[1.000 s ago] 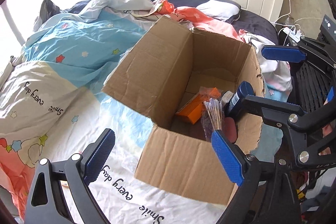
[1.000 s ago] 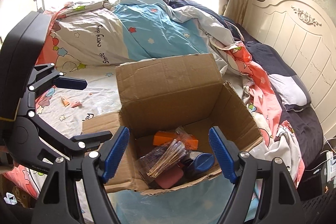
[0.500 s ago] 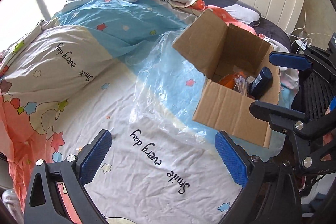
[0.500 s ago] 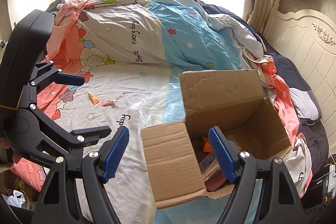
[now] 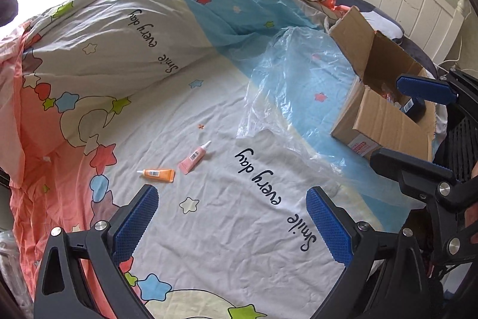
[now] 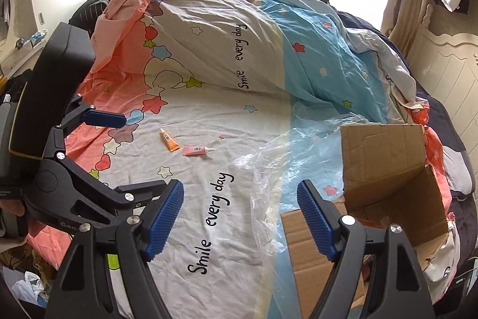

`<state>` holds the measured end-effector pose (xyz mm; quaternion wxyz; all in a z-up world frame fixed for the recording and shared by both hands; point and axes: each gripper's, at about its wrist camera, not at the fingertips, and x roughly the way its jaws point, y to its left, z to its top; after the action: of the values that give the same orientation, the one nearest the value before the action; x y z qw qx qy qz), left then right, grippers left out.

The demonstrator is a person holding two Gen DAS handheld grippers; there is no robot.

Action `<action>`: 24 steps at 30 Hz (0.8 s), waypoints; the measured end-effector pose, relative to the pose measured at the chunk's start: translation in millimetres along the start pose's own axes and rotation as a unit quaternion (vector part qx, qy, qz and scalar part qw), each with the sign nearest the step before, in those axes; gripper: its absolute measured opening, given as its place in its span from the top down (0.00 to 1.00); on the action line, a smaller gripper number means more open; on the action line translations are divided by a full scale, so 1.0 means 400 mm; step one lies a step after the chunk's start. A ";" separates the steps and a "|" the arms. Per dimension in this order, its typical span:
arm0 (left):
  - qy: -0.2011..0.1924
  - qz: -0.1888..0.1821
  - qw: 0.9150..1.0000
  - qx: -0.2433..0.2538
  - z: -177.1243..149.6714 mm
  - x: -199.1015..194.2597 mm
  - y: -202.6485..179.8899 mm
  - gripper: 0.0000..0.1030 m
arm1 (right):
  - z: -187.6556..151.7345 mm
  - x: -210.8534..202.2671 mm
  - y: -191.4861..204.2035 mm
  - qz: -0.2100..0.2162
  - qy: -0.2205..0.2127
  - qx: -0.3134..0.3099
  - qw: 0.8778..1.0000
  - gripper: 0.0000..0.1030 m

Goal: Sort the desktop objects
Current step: 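Withdraw both tools from the box toward the orange and pink tubes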

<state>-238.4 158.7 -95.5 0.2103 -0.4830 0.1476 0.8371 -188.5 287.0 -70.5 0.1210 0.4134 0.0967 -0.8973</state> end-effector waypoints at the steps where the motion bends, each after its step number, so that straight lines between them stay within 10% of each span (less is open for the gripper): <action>1: 0.004 0.002 1.000 -0.005 -0.006 0.010 0.013 0.02 | 0.003 0.012 0.008 0.003 0.000 0.000 1.000 0.27; 13: 0.043 0.013 0.994 -0.103 -0.056 0.147 0.199 0.02 | 0.041 0.170 0.100 0.047 0.003 0.003 0.999 0.27; 24: 0.046 0.011 0.995 -0.092 -0.061 0.240 0.268 0.02 | 0.053 0.303 0.122 0.093 0.017 -0.013 0.995 0.27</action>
<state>-315.7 74.6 -186.3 0.1482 -0.5369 0.0847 0.8262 -265.5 218.0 -153.3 0.2073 0.4342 0.0719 -0.8737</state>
